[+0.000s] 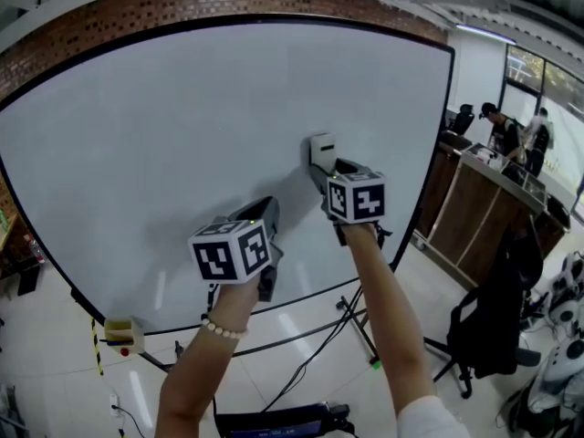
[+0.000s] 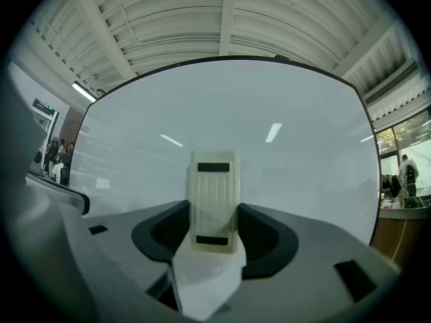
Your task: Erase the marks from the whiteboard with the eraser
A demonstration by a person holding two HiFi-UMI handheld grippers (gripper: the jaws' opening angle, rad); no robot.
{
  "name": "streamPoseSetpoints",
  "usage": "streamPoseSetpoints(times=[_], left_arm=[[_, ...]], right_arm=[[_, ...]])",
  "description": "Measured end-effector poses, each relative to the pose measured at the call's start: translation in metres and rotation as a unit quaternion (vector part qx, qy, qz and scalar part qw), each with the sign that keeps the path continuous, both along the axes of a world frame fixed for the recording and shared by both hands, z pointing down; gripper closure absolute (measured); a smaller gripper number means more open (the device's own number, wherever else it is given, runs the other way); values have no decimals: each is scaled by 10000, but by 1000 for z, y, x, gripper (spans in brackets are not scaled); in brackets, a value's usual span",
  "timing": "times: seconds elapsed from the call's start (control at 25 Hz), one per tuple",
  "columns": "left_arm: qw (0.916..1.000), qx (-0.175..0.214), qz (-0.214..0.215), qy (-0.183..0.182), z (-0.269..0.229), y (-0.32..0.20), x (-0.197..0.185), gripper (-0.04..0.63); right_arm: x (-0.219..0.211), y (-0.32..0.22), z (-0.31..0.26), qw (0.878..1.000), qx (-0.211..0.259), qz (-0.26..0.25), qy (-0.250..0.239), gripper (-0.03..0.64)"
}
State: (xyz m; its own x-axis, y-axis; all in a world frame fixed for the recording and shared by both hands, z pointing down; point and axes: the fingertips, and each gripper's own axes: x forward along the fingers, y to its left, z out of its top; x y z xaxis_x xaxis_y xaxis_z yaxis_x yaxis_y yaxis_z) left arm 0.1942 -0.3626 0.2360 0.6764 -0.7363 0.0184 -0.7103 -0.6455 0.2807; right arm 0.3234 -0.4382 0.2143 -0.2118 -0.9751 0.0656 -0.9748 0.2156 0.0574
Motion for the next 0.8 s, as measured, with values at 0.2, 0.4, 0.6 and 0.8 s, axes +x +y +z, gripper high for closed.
streamPoseSetpoints(times=[0.2, 0.4, 0.6, 0.8], left_arm=[[9998, -48, 79, 157, 3, -8, 81, 607], [9998, -96, 81, 180, 9, -13, 152, 607], [9997, -134, -5, 186, 16, -16, 214, 607], [9998, -202, -16, 74, 28, -23, 256, 607]], right_arm=[[88, -12, 1, 10000, -28, -6, 91, 367], [166, -24, 0, 9999, -30, -11, 103, 365], [243, -30, 4, 9999, -72, 0, 93, 367], [311, -39, 10, 9999, -70, 132, -82, 367]])
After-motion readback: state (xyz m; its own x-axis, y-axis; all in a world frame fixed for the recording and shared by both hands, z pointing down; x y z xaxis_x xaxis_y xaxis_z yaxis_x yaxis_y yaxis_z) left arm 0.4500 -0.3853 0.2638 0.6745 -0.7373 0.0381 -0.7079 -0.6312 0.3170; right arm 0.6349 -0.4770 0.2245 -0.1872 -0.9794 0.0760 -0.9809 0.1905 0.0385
